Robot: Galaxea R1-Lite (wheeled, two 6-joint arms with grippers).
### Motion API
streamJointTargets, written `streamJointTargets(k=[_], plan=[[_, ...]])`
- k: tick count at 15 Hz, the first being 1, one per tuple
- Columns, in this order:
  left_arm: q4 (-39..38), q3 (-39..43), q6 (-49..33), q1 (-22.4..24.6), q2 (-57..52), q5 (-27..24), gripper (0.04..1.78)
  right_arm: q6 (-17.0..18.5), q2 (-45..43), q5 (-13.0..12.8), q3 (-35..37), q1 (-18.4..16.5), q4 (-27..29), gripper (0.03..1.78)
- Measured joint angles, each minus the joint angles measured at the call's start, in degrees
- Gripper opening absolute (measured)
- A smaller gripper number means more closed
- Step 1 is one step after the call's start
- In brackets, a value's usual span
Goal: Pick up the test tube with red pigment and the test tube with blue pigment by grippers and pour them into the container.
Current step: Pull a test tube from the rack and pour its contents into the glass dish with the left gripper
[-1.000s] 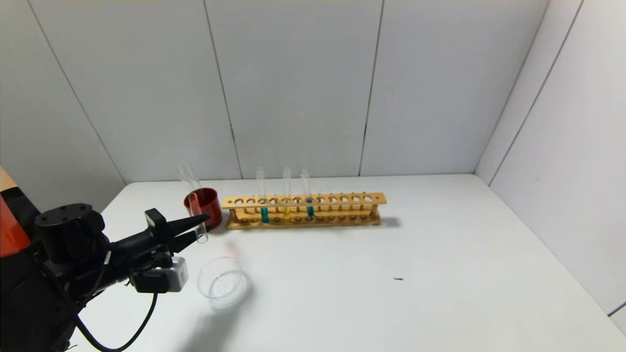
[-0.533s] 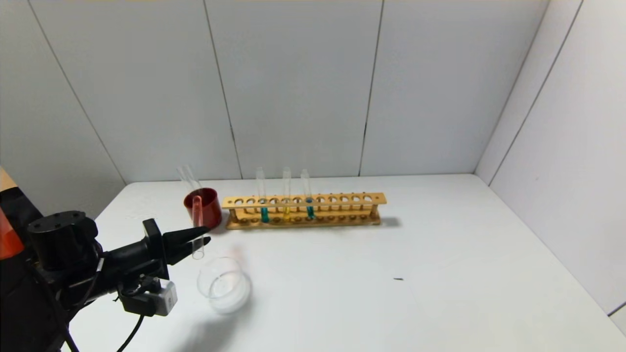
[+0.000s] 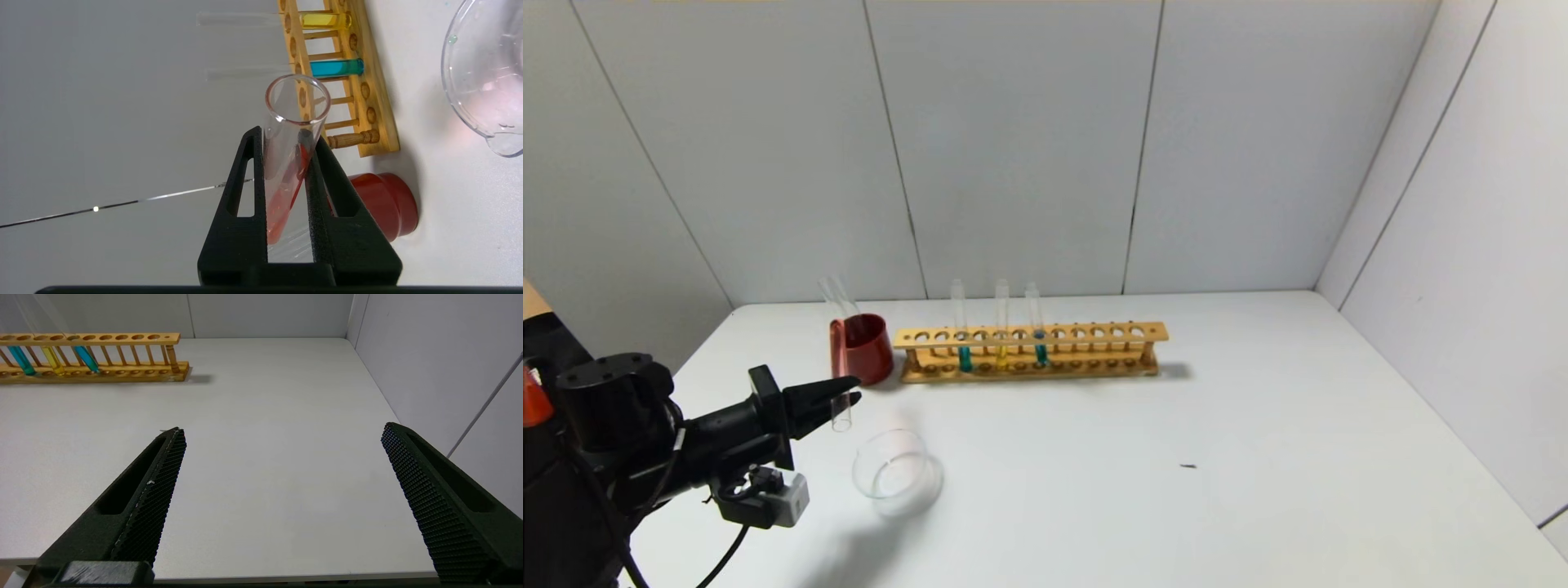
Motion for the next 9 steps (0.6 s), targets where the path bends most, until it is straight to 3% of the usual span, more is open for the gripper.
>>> streamJointTargets(k=[9], plan=[[0.00, -3.67, 3.56, -1.65, 3.06, -0.33, 0.33, 0.00, 0.00, 0.00, 0.00, 0.00, 0.00, 1.75]])
